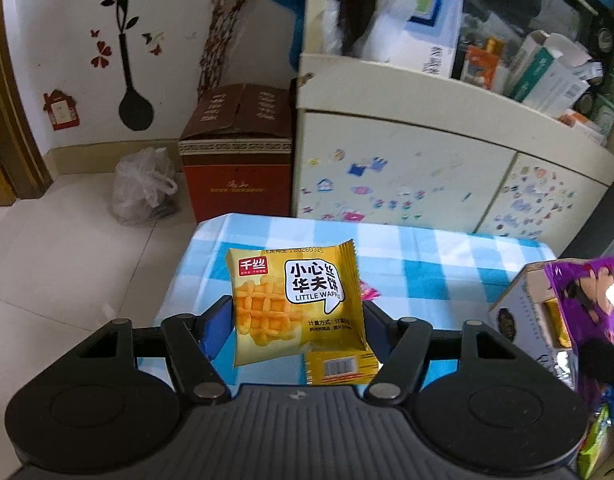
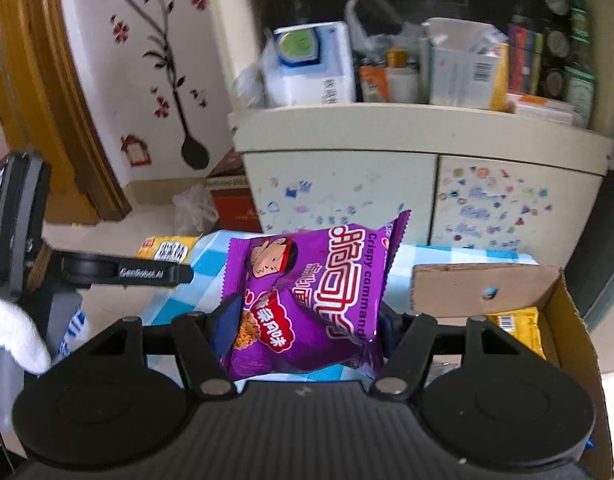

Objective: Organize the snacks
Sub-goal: 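Lift the purple and Little Waffle bags toward the cardboard box, then lower the purple bag and Little Waffle bag into the box and open both grippers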

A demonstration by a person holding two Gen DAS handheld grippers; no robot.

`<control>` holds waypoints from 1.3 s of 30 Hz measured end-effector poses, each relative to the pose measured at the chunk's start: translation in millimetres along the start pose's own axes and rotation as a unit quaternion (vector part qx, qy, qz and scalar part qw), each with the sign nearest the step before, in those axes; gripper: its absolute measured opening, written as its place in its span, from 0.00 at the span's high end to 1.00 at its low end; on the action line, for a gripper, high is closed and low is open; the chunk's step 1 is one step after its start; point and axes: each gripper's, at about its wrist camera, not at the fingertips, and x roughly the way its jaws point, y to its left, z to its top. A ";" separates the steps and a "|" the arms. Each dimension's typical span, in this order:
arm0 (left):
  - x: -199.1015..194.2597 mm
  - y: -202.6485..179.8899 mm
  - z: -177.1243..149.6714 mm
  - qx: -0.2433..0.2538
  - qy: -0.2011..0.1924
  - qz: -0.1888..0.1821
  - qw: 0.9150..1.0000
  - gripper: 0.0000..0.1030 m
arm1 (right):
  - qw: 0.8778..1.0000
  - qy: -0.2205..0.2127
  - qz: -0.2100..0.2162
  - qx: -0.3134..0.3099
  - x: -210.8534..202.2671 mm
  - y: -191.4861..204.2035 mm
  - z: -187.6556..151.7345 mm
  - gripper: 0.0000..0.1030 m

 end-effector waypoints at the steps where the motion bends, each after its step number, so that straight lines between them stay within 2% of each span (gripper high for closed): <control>1: -1.3 -3.7 0.0 0.003 -0.003 -0.002 1.000 0.30 | 1.000 -0.003 -0.004 0.004 -1.2 -3.6 1.5 0.36; 12: -12.6 -51.0 -3.1 0.035 -0.021 -0.050 0.998 0.30 | 0.996 -0.030 -0.051 0.074 -17.6 -51.2 10.4 0.36; 19: -20.1 -82.5 -8.0 0.058 -0.031 -0.092 0.994 0.30 | 0.989 -0.050 -0.076 0.116 -34.0 -80.3 14.2 0.36; 31: -26.8 -136.4 -24.8 0.101 -0.036 -0.177 0.978 0.30 | 0.980 -0.072 -0.102 0.158 -56.0 -116.8 14.6 0.36; 39: -23.0 -167.6 -39.7 0.115 -0.019 -0.225 0.968 0.30 | 0.974 -0.069 -0.119 0.181 -60.8 -134.5 10.9 0.36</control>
